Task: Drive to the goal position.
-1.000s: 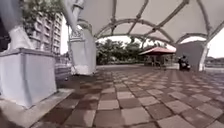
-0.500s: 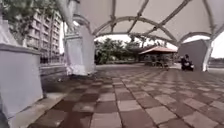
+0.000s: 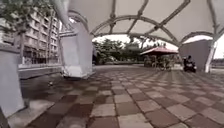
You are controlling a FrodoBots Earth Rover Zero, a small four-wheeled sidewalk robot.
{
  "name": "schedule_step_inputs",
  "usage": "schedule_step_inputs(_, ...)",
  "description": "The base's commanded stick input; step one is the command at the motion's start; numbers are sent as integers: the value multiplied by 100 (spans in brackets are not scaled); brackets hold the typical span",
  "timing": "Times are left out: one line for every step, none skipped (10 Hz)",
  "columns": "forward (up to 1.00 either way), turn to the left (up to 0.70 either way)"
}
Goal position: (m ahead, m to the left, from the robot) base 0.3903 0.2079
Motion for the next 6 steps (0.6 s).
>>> schedule_step_inputs(100, 15)
schedule_step_inputs(100, 11)
schedule_step_inputs(100, 3)
schedule_step_inputs(100, 0)
schedule_step_inputs(100, 0)
schedule_step_inputs(100, 0)
